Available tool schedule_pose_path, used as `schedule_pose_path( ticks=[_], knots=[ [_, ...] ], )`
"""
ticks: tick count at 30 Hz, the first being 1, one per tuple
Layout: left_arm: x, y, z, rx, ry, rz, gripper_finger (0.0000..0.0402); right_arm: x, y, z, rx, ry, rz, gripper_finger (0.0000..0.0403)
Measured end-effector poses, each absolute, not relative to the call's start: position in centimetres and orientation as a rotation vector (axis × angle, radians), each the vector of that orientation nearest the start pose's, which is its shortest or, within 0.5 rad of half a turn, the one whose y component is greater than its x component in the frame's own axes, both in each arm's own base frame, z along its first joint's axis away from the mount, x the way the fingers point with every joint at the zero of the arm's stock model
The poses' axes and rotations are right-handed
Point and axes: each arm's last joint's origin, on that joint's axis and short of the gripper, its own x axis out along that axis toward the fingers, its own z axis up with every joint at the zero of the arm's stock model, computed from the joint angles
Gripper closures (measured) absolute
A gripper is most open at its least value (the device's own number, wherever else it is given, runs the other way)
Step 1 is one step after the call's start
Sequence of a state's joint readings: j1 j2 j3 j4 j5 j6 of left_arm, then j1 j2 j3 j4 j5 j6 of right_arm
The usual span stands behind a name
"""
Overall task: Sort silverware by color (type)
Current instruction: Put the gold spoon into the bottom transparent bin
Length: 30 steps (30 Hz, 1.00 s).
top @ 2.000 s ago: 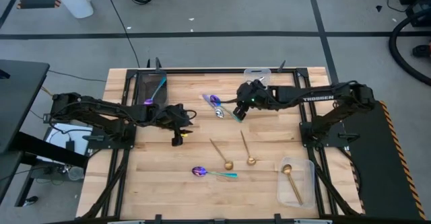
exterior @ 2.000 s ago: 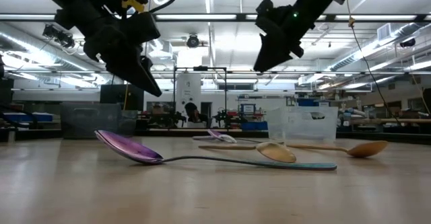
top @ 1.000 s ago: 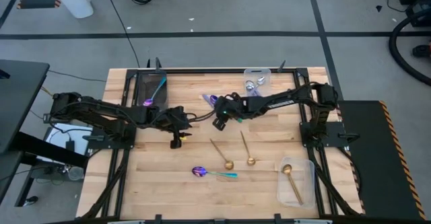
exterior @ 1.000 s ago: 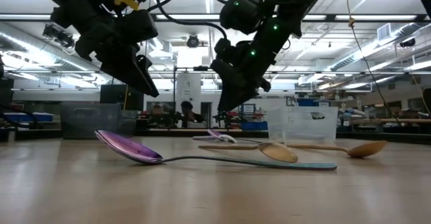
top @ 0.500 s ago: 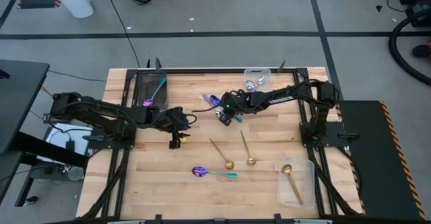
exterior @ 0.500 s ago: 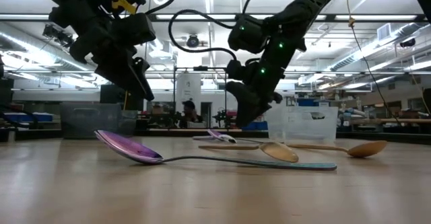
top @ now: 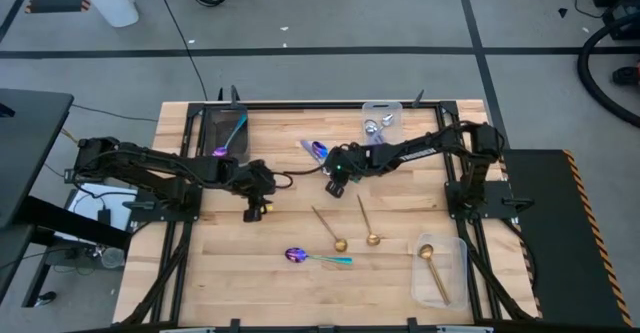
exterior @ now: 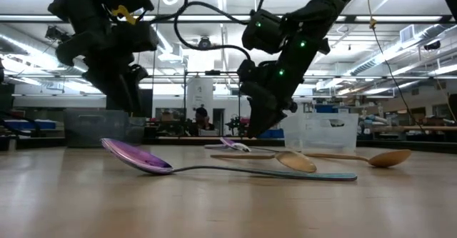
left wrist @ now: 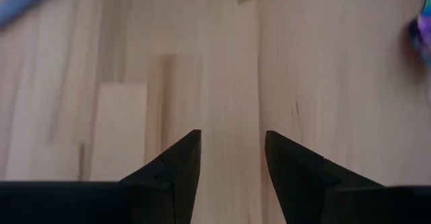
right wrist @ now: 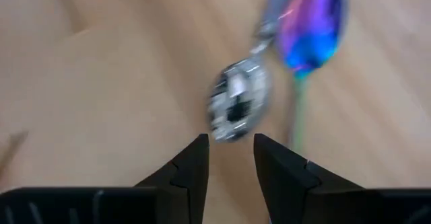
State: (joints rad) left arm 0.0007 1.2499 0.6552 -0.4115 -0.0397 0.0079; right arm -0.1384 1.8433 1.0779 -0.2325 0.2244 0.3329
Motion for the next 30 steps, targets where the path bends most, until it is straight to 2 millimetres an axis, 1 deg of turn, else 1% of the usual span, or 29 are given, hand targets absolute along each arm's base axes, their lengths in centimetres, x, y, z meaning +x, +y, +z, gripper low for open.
schedule_pose_path(
  ticks=[3,7,11,15,20,30],
  knots=[
    [22.3,-0.1,18.3,0.012,1.031,0.037,0.023,35.7,-4.1,15.2,0.314,0.947,-0.47,0.0275],
    [22.2,-0.5,18.3,-0.001,1.043,0.03,0.023,35.5,-1.6,15.6,0.392,1.028,-0.475,0.0277],
    [22.1,-1.1,18.3,-0.003,1.048,0.016,0.023,34.9,1.2,16.2,0.445,1.126,-0.525,0.0278],
    [22.1,-1.4,18.2,-0.01,1.051,0.013,0.023,34.0,3.2,16.3,0.508,1.209,-0.584,0.0278],
    [22.1,-1.4,18.2,-0.012,1.05,0.015,0.023,33.1,4.9,16.2,0.555,1.259,-0.629,0.0278],
    [21.6,-1.3,18.0,-0.001,1.107,0.013,0.023,32.0,7.4,16.0,0.619,1.31,-0.683,0.0278]
  ],
)
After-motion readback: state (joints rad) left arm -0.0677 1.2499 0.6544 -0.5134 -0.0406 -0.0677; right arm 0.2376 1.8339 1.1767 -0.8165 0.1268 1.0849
